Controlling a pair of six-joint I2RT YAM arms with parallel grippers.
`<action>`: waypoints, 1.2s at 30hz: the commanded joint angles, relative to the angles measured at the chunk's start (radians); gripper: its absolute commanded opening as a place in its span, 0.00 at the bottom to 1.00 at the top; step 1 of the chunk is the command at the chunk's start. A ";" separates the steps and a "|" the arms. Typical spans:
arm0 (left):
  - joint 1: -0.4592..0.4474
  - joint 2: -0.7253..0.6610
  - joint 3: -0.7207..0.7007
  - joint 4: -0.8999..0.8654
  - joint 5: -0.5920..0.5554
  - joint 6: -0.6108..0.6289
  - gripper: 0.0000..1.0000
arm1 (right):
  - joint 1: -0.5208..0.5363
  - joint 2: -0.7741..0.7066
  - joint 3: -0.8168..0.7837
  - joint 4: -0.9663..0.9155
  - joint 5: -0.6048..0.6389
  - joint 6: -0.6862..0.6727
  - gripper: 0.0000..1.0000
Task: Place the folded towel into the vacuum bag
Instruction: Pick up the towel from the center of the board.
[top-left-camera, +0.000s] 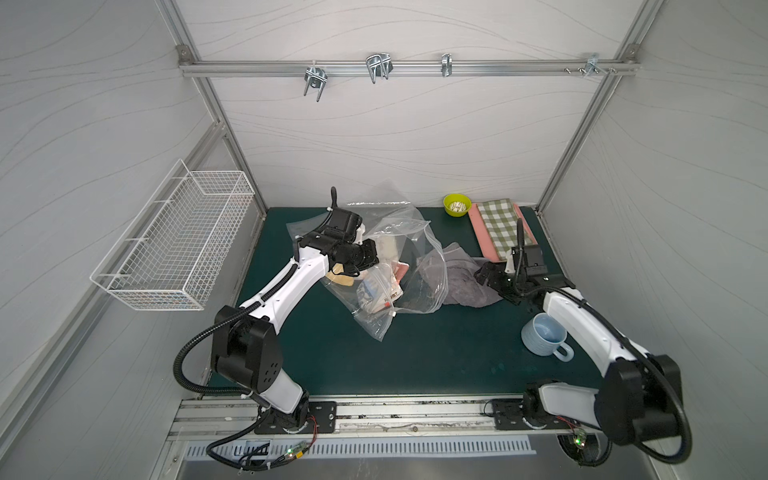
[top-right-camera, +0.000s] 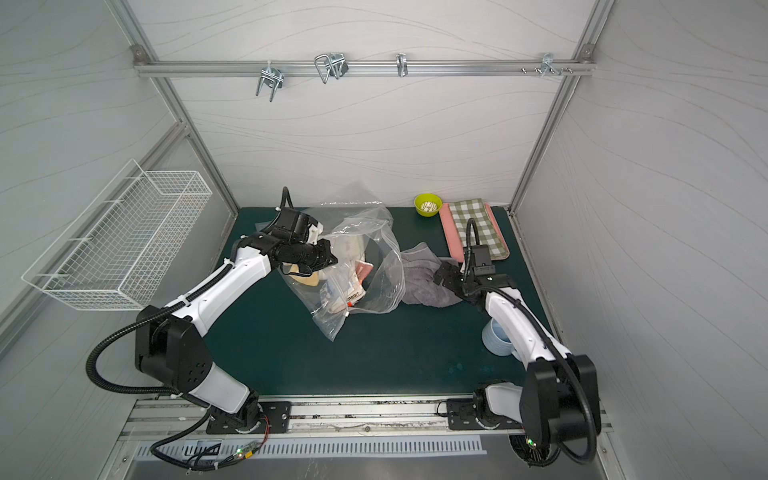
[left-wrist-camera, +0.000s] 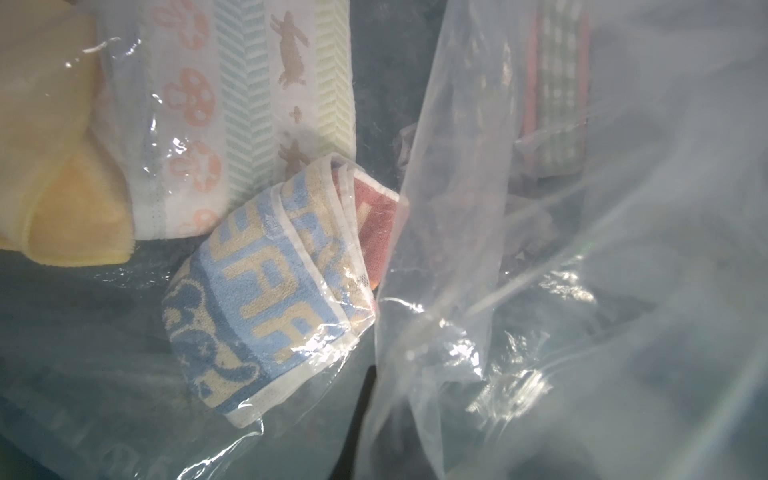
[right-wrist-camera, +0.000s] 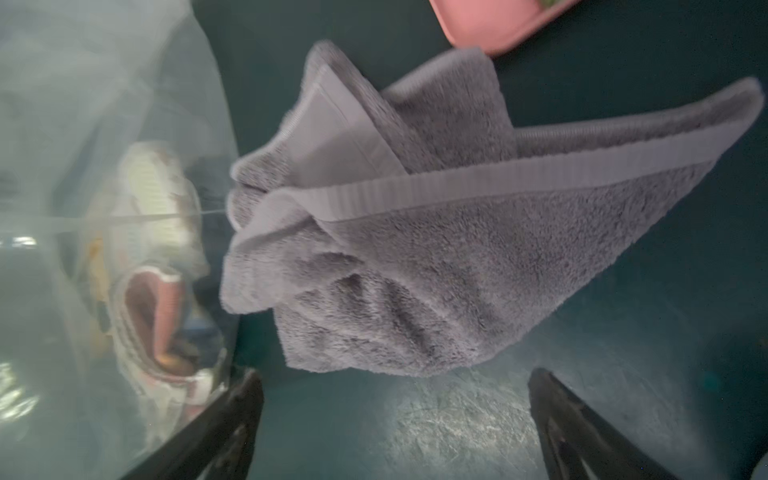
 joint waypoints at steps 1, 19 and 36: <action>0.005 -0.015 0.017 0.013 0.001 -0.007 0.00 | 0.035 0.048 0.062 -0.061 0.004 -0.030 0.99; 0.005 -0.040 -0.001 0.008 -0.006 -0.007 0.00 | 0.147 0.466 0.311 -0.178 0.136 -0.065 0.99; 0.005 -0.048 -0.004 0.009 -0.010 -0.001 0.00 | 0.167 0.495 0.153 0.065 -0.002 -0.002 0.00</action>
